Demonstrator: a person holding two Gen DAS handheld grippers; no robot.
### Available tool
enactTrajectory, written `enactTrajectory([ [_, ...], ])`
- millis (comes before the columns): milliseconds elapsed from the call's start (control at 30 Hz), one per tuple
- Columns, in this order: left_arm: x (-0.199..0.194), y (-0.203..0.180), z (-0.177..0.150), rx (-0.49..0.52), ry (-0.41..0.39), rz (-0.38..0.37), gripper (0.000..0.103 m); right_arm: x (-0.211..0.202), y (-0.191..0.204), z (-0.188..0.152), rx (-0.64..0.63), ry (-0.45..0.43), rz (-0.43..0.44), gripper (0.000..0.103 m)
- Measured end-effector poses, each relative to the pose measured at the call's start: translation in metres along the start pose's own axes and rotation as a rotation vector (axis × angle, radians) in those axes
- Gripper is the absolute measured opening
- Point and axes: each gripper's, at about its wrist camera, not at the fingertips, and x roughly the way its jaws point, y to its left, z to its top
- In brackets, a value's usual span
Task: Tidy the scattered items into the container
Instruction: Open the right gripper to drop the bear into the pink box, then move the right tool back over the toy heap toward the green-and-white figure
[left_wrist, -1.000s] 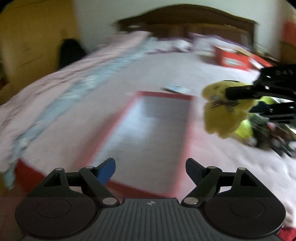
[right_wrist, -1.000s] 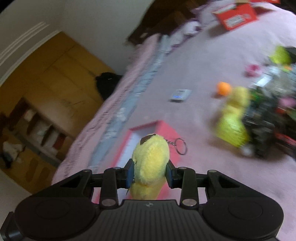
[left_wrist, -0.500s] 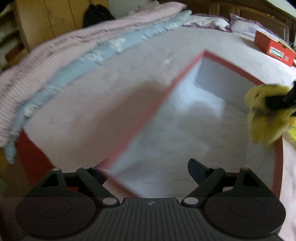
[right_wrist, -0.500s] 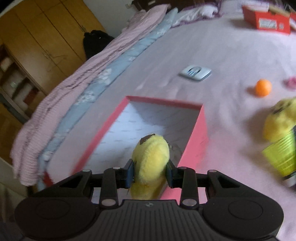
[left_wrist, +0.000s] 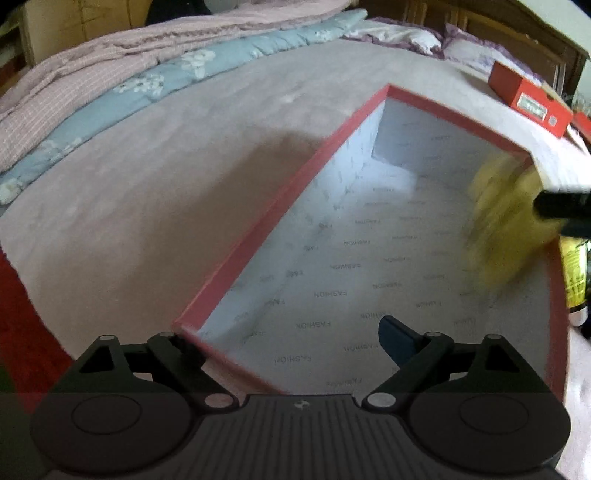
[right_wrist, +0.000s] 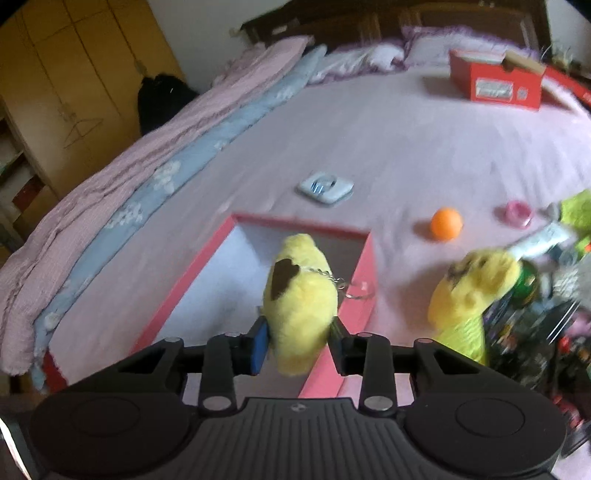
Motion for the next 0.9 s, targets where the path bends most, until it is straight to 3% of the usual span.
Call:
enactTrajectory([
  [67, -0.011, 0.007, -0.005, -0.017, -0.017, -0.005, 0.092, 0.002, 0.001, -0.008, 0.011, 0.015, 0.011, 0.039],
  [133, -0.027, 0.006, -0.009, 0.004, -0.052, 0.020, 0.092, -0.003, 0.001, -0.016, 0.029, 0.008, 0.044, 0.059],
  [200, -0.047, 0.002, -0.015, 0.051, -0.101, 0.043, 0.094, -0.018, 0.000, -0.025, 0.049, -0.025, 0.084, 0.069],
  [367, -0.100, -0.024, -0.030, 0.173, -0.210, 0.038, 0.098, -0.065, -0.016, -0.050, 0.119, -0.106, 0.147, 0.071],
  [500, -0.134, -0.063, -0.040, 0.249, -0.249, -0.076, 0.101, -0.112, -0.054, -0.079, 0.197, -0.163, 0.127, 0.074],
  [600, -0.144, -0.099, -0.047, 0.308, -0.241, -0.179, 0.102, -0.138, -0.093, -0.100, 0.265, -0.187, 0.053, 0.074],
  [667, -0.140, -0.129, -0.051, 0.345, -0.218, -0.251, 0.103, -0.154, -0.119, -0.114, 0.313, -0.202, -0.001, 0.075],
  [767, -0.121, -0.174, -0.062, 0.386, -0.172, -0.302, 0.103, -0.176, -0.159, -0.133, 0.387, -0.220, -0.080, 0.075],
  [900, -0.088, -0.229, -0.059, 0.375, -0.114, -0.346, 0.101, -0.175, -0.197, -0.147, 0.444, -0.236, -0.116, 0.075],
])
